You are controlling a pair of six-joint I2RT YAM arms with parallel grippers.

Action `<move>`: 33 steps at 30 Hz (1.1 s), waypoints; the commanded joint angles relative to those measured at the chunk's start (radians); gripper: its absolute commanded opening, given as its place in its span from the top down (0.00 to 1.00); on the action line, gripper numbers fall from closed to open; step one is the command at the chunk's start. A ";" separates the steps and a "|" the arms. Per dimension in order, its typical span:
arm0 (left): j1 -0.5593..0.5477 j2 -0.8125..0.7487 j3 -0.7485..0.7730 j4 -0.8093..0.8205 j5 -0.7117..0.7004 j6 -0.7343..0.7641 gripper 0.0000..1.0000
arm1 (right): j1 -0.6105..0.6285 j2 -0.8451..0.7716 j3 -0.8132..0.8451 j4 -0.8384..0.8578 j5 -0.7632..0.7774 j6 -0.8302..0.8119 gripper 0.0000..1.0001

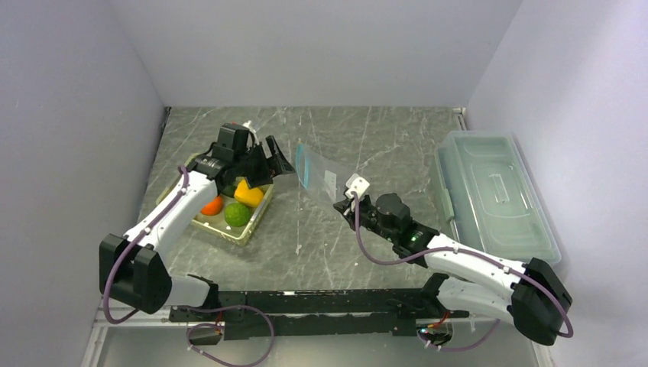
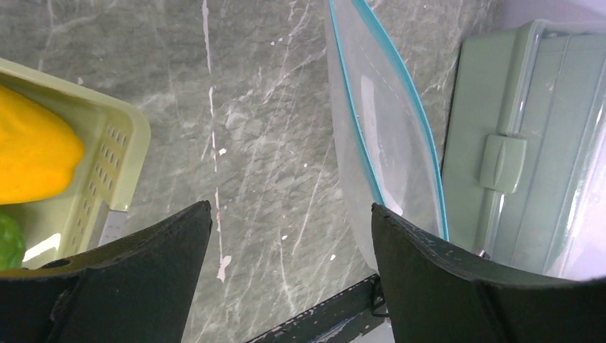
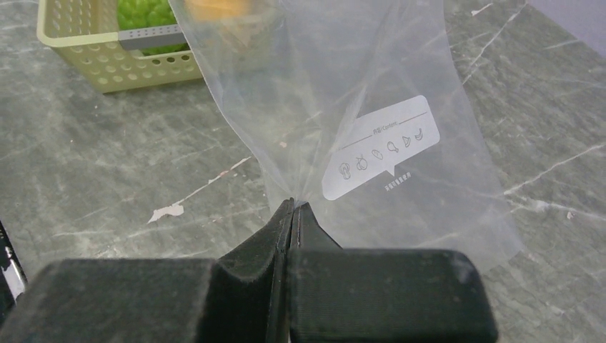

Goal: Place the food in the zip-top bag and seal the zipper
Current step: Open the zipper of the food storage bag.

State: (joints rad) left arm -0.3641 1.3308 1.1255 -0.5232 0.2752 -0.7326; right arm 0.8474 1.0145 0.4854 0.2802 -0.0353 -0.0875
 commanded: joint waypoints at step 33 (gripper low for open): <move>0.019 0.079 -0.020 0.159 0.144 -0.099 0.27 | 0.025 -0.031 -0.047 0.103 -0.008 -0.027 1.00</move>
State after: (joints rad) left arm -0.3359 1.3907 1.1149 -0.4213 0.3771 -0.8104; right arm 0.8669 0.9993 0.4393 0.3164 -0.0353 -0.1051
